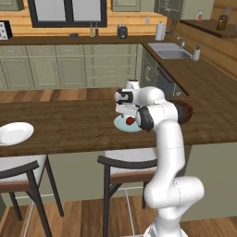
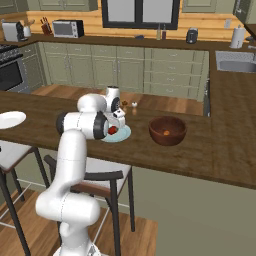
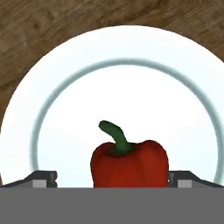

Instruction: Pick the chicken drumstick and bell pepper from their plates and place them in the bowl. Then put the bowl in the fridge.

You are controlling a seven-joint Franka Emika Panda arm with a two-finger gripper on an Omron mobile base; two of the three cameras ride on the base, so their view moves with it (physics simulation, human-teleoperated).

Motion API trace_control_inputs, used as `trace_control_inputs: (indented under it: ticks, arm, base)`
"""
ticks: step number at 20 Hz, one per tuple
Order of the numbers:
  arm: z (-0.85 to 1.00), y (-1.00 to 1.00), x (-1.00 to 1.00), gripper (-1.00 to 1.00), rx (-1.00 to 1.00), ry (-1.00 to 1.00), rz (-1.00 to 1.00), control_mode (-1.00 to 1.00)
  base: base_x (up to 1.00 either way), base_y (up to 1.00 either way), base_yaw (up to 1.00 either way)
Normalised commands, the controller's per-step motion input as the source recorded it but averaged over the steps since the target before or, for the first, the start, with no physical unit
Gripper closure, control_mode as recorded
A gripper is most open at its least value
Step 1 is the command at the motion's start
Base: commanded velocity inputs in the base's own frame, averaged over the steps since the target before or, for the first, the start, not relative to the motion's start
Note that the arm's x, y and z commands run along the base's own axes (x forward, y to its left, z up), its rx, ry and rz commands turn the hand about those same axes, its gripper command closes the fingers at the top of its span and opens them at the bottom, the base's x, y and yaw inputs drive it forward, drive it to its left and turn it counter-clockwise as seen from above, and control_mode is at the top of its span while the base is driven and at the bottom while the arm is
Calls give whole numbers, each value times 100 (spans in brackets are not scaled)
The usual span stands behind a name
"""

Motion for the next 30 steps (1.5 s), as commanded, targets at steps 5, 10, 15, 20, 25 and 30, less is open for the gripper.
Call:
trace_control_inputs:
  ticks: [5, 10, 15, 20, 25, 30]
  arm:
    - [-31, 0, -22, -100, 0, 0, 1, -100]
    - [-37, 0, -26, 100, 0, 0, 0, -100]
    - [-31, 0, -27, 100, 0, 0, 0, -100]
    - [27, -24, -73, 100, 3, -14, 0, -100]
    - [56, -19, -99, 100, 1, -25, 1, -100]
    - [79, -7, -84, 100, -7, -26, 2, -100]
  base:
    - [0, 0, 0]
    - [0, 0, 0]
    - [0, 0, 0]
    - [0, 0, 0]
    - [0, 0, 0]
    - [0, 0, 0]
